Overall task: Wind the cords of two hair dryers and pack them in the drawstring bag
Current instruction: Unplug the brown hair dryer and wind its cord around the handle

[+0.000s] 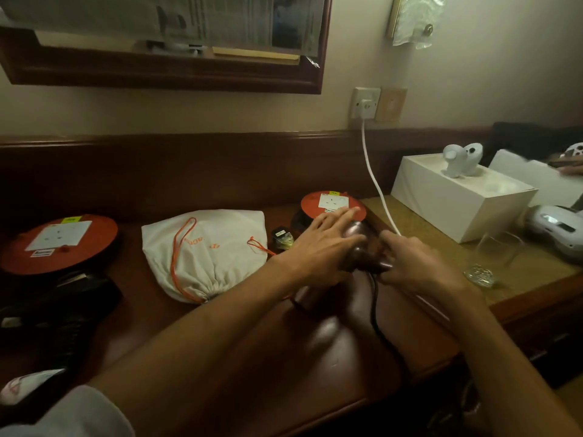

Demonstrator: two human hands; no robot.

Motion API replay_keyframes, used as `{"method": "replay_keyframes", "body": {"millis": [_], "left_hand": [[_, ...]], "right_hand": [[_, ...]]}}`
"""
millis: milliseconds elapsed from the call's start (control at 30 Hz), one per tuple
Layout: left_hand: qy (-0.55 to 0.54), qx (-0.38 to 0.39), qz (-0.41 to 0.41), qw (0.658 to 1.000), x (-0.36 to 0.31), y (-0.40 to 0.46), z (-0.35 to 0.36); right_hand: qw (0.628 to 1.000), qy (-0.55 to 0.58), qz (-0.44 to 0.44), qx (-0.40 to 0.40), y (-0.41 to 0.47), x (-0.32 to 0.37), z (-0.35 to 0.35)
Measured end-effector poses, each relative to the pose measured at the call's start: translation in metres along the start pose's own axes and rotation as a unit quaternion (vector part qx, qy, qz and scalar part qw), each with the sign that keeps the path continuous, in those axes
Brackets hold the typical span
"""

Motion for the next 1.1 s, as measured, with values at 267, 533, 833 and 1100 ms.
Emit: {"method": "replay_keyframes", "body": {"millis": [267, 533, 833, 1100], "left_hand": [[-0.198, -0.033, -0.041, 0.979, 0.045, -0.028, -0.013], [-0.4, -0.145, -0.163, 0.89, 0.069, -0.078, 0.003], [-0.532, -0.185, -0.213, 0.798, 0.072, -0.102, 0.024], [-0.505, -0.178, -0.221, 0.815, 0.064, -0.092, 0.041]], "right_hand": [[0.967, -0.208, -0.11, -0.097, -0.007, 0.076, -0.064], [0.972, -0.017, -0.04, -0.229, -0.026, 0.044, -0.069], [0.81, 0.54, -0.068, -0.217, -0.057, 0.042, 0.043], [0.837, 0.504, -0.139, -0.158, -0.04, 0.09, 0.091]]}}
Point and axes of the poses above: each hand's wrist, its own y-axis towards the middle knuckle, its own z-axis out of the palm, x = y × z, the point moved 5 cm from there along y, towards the middle knuckle, and after that the axes turned 2 degrees about -y, right-handed, at the moved point
